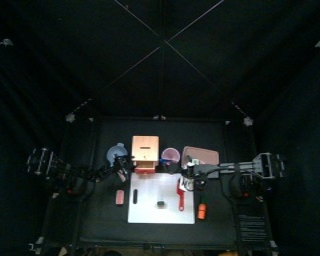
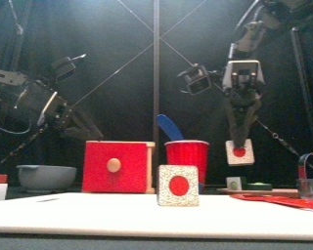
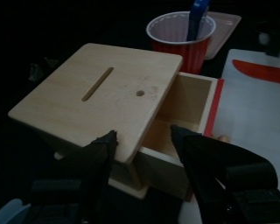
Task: Place sushi on board then cut the sushi with the knife then place the pieces on the plate
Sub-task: Place the 4 sushi pieces on the plate
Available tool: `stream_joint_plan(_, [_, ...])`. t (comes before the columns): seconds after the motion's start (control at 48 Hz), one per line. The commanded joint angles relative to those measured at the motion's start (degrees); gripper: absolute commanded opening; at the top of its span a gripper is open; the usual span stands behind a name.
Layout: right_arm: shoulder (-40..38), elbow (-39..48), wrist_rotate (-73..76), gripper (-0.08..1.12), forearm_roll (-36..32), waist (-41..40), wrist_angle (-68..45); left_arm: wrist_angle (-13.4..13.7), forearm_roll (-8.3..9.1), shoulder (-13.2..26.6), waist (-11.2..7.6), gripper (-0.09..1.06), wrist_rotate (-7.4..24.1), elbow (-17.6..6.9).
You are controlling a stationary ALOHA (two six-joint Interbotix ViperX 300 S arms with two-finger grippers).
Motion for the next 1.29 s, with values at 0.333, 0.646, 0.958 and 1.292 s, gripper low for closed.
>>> stream_joint_plan(0.333, [-7.5, 13.1, 8.4, 0.63, -4.6, -19.1, -11.9, -0.2, 1.05, -0.1, -0.44, 0.88, 0.4, -2.4])
stream_joint_plan(0.646, [-0.4, 13.5, 7.5, 0.74, -5.0, -22.0, -17.6, -0.2, 1.23, -0.4, -0.53, 0.88, 0.0, -1.0])
stream_joint_plan(0.958, [-2.1, 11.6, 7.6, 0.92, -5.7, -21.4, -12.8, -0.2, 1.23, -0.4, -0.79, 0.88, 0.2, -1.2])
stream_joint_plan(1.292, [-5.5, 5.3, 7.1, 0.92, -5.4, -1.7, -15.0, -0.2, 1.23, -0.2, -0.7, 0.88, 0.0, -1.6])
